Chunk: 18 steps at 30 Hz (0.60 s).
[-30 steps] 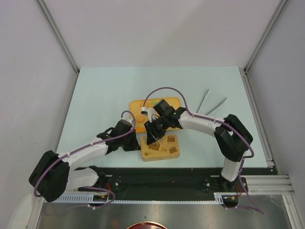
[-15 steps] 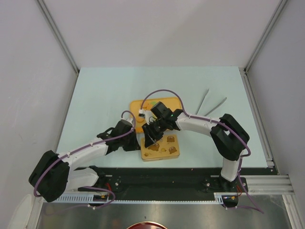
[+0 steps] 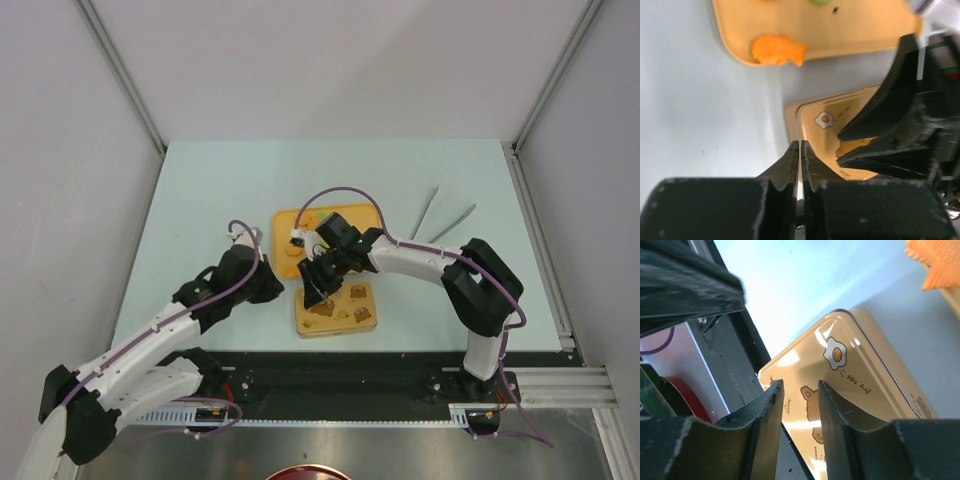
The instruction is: Pack the cookies
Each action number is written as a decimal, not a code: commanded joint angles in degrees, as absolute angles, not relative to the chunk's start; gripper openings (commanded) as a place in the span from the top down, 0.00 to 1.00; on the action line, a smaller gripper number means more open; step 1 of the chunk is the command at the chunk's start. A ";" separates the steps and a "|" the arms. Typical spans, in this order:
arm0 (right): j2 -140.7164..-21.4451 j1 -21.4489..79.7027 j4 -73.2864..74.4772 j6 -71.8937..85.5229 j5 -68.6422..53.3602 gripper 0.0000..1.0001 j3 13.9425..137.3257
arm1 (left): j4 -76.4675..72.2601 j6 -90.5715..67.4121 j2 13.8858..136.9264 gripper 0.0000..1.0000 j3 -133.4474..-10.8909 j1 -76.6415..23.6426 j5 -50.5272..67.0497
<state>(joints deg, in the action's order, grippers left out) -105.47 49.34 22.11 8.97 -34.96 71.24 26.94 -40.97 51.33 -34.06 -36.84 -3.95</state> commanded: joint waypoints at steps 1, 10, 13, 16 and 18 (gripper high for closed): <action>-104.86 49.57 25.84 7.56 -30.24 0.60 73.39 | 23.39 -39.90 49.22 0.91 -36.39 -37.09 -3.88; -96.61 46.50 28.47 8.79 -24.00 0.60 74.01 | 17.76 -40.69 53.78 0.92 -35.51 -37.18 2.28; -91.44 44.74 28.13 10.28 -22.94 0.60 70.50 | 14.25 -41.39 55.89 0.92 -34.72 -37.35 5.61; -85.45 42.63 22.96 12.56 -23.72 0.60 61.28 | 11.61 -41.49 58.70 0.92 -35.07 -38.14 8.60; -79.91 40.88 16.65 15.36 -27.76 0.61 55.49 | 10.03 -41.31 60.11 0.92 -35.33 -38.84 9.49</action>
<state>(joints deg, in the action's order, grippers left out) -88.14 43.18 24.29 10.83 -24.88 63.79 15.99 -40.75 57.67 -34.52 -37.41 4.69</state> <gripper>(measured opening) 0.391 0.078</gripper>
